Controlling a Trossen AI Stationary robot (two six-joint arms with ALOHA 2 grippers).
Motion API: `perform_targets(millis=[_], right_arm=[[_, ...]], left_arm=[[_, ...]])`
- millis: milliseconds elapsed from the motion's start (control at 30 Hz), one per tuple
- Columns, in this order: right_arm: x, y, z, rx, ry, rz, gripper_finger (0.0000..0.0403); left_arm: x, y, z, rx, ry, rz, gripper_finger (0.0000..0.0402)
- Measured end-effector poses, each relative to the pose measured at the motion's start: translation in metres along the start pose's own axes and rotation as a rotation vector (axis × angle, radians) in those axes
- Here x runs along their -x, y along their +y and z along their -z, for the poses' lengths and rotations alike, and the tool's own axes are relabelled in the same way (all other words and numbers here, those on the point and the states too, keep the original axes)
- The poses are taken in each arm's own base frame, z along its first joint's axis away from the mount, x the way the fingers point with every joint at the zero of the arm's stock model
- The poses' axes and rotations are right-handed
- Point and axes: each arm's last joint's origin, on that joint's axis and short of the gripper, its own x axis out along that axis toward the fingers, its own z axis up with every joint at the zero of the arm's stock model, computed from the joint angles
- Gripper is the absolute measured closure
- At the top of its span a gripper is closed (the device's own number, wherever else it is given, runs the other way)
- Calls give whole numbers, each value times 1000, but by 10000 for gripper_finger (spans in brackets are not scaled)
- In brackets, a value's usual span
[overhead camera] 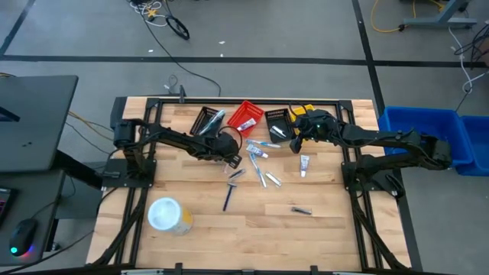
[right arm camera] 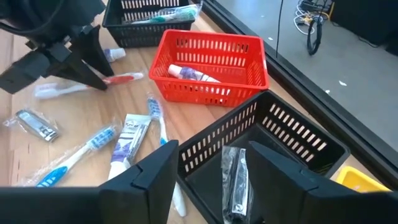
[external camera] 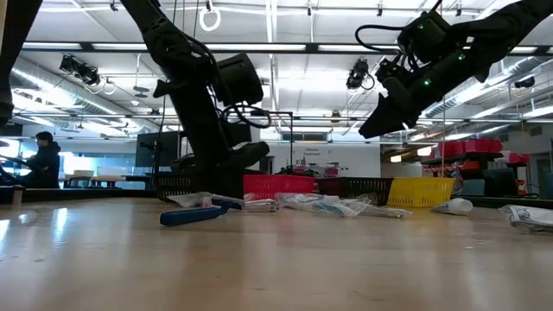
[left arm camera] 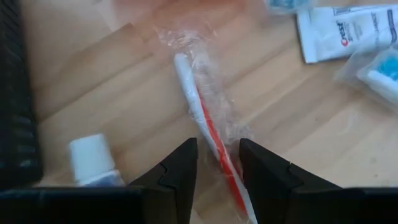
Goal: Pick & Place Travel size toiletries
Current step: Put the red toothbrush into the black bin
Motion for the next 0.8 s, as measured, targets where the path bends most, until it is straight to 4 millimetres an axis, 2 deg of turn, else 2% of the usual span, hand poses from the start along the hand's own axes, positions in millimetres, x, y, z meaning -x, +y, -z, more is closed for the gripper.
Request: perform_targets(millis=[167,467,667,800], right_arm=[[0,0,0,0,2,1,202],[0,0,1,8,6,1,190],[0,0,1,8,6,1,203],[0,0,1,8,12,1,209]], left_arm=[[-1,0,0,1,3,3,286],[-1,-1,0,2,12,19,371],[4,-6,-1,-1,21,55,369],[25,-13,-13,-9,-35,115,362]])
